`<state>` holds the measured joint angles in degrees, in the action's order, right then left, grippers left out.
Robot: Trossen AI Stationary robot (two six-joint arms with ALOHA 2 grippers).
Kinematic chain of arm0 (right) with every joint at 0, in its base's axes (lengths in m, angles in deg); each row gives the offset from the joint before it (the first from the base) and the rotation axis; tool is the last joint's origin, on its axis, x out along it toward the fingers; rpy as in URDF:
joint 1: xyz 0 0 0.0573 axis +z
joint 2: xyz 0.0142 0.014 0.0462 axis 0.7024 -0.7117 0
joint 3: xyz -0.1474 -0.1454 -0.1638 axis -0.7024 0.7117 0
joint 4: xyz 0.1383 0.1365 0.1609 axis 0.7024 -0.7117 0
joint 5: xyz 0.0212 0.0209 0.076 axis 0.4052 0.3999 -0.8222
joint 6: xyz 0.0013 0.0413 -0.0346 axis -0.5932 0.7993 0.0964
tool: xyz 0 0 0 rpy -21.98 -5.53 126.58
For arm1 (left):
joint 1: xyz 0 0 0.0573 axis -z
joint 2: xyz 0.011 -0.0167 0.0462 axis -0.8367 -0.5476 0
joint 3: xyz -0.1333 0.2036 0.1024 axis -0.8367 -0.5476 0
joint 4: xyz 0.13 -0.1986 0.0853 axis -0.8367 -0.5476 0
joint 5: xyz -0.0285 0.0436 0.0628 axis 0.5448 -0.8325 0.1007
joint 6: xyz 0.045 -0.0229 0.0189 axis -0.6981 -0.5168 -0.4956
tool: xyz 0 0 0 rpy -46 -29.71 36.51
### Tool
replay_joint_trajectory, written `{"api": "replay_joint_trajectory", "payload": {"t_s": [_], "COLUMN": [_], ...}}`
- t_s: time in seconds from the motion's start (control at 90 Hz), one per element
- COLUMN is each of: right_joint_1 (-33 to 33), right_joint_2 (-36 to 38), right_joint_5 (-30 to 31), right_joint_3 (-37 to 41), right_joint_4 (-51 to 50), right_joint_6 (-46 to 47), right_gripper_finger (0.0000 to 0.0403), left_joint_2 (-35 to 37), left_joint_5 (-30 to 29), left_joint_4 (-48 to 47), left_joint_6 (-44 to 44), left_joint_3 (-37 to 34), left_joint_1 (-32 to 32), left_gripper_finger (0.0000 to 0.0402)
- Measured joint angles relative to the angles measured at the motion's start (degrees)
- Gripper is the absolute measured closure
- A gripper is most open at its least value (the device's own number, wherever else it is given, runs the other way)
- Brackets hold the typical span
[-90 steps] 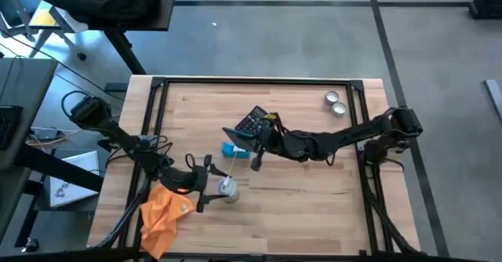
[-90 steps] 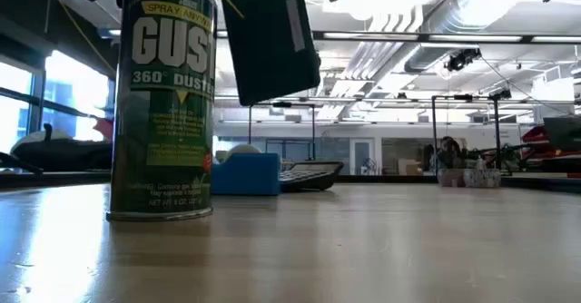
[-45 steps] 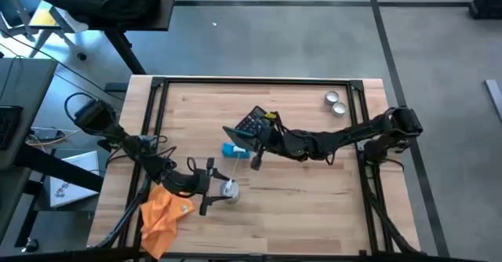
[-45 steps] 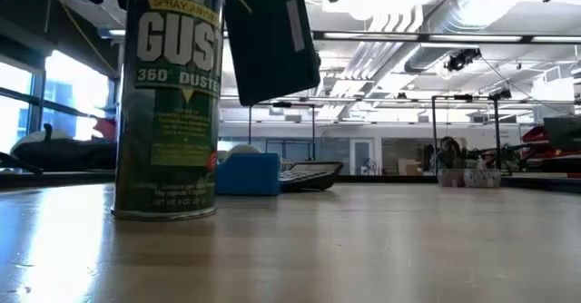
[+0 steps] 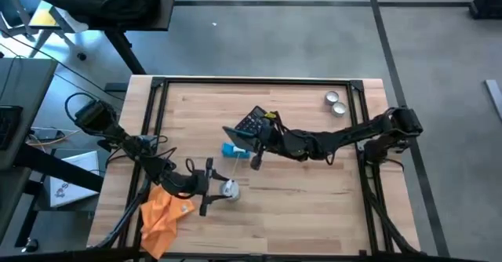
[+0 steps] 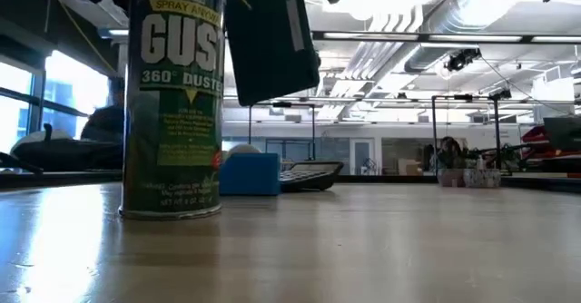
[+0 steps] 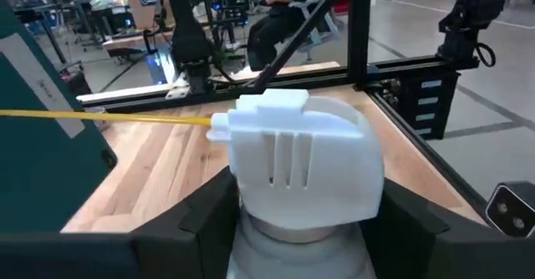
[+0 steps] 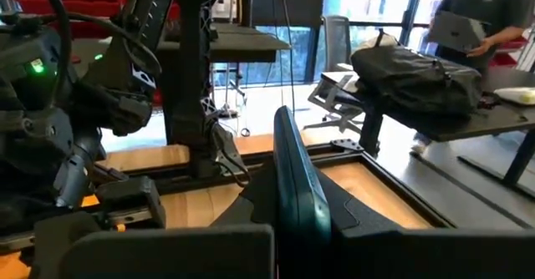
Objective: Apply microfiber cloth
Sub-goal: Spray the cellphone using the white spray bottle
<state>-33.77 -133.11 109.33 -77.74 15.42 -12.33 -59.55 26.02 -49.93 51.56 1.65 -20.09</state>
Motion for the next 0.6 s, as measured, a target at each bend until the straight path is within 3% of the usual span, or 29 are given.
{"api": "replay_joint_trajectory", "payload": {"t_s": [0.6], "right_joint_1": [-1.57], "right_joint_2": [0.00], "right_joint_5": [-0.26], "right_joint_3": [0.02], "right_joint_4": [-2.99], "right_joint_6": [0.54], "right_gripper_finger": [0.0402], "left_joint_2": [-0.02], "left_joint_5": [-1.10], "left_joint_4": [-0.05], "left_joint_6": [2.30], "left_joint_3": [-0.06], "left_joint_1": [0.12], "left_gripper_finger": [0.0234]}}
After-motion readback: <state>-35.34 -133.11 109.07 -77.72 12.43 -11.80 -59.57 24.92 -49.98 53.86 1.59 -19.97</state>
